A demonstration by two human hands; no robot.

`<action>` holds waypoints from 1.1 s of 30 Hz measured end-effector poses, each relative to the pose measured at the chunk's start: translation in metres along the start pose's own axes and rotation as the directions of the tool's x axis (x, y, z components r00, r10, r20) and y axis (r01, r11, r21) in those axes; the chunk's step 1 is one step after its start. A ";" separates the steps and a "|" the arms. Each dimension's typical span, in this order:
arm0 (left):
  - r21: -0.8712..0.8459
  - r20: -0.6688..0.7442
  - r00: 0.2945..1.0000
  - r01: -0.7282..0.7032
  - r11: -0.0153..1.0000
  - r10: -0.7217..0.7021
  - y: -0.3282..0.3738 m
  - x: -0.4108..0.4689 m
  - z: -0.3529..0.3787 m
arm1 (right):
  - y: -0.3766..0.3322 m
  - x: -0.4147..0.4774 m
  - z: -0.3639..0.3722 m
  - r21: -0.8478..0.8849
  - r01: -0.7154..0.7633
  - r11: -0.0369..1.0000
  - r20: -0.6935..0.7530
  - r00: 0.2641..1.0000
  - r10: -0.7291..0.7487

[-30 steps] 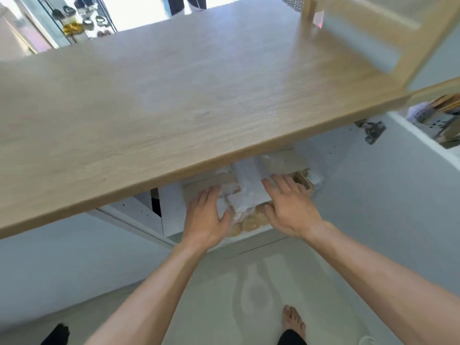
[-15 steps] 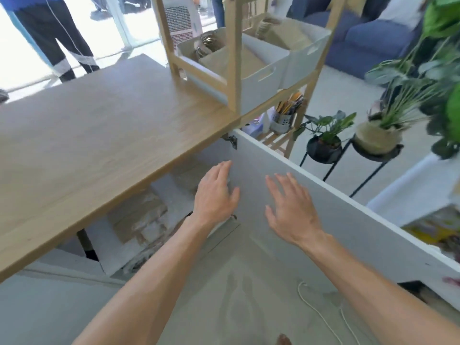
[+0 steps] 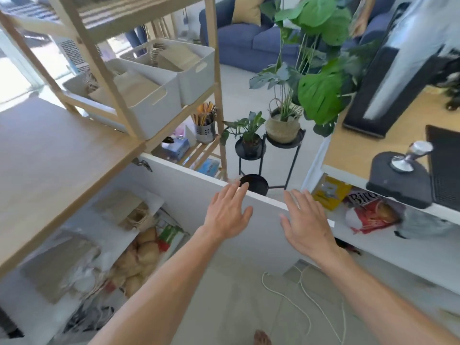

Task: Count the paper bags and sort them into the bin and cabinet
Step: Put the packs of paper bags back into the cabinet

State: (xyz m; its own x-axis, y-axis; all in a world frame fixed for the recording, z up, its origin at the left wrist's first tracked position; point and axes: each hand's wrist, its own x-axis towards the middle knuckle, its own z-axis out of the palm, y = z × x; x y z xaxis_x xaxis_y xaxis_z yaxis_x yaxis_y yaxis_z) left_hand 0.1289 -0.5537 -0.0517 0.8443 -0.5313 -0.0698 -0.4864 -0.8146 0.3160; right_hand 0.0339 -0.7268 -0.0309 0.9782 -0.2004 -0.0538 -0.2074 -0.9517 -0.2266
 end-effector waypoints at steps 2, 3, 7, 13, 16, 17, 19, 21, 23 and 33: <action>0.023 0.050 0.998 0.029 0.999 -0.030 0.006 0.003 0.008 | 0.020 -0.003 0.002 -0.003 -0.022 1.000 0.061 0.998 0.022; 0.036 0.072 0.996 0.042 0.998 -0.045 0.006 0.004 0.011 | 0.026 -0.005 0.003 -0.012 -0.025 1.000 0.092 0.995 0.026; 0.085 0.097 0.993 0.061 0.995 -0.069 0.006 0.004 0.016 | 0.044 -0.011 0.005 -0.039 -0.029 0.999 0.202 0.979 0.036; 0.134 0.099 0.991 0.077 0.988 -0.091 0.013 -0.003 0.014 | 0.055 -0.015 0.005 -0.054 0.028 0.998 0.171 0.985 -0.018; 0.144 0.102 0.991 0.073 0.987 -0.088 0.012 -0.012 0.012 | 0.051 -0.015 0.007 -0.091 0.070 0.993 0.167 0.984 -0.054; 0.150 0.095 0.992 0.070 0.986 -0.085 0.011 -0.017 0.011 | 0.050 -0.016 0.009 -0.097 0.091 0.991 0.174 0.982 -0.073; 0.148 0.060 0.996 0.063 0.987 -0.073 0.008 -0.025 0.007 | 0.048 -0.019 0.011 -0.034 0.104 0.994 0.208 0.973 -0.094; 0.140 0.009 0.998 0.067 0.988 -0.069 0.005 -0.035 0.004 | 0.049 -0.023 0.014 0.050 0.106 0.993 0.291 0.950 -0.116; 0.144 -0.038 0.997 0.076 0.987 -0.071 0.001 -0.046 0.002 | 0.048 -0.029 0.017 0.094 0.138 0.986 0.377 0.912 -0.163; 0.192 -0.073 0.994 0.098 0.976 -0.086 -0.038 -0.109 0.002 | -0.013 -0.083 0.045 0.285 0.169 0.943 0.604 0.732 -0.314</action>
State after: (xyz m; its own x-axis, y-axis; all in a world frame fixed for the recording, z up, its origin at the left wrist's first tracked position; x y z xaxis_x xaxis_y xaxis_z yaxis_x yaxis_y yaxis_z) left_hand 0.0548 -0.4657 -0.0583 0.8971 -0.4411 -0.0269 -0.4352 -0.8923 0.1197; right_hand -0.0450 -0.6875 -0.0673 0.7781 0.2926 -0.5558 -0.0322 -0.8652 -0.5005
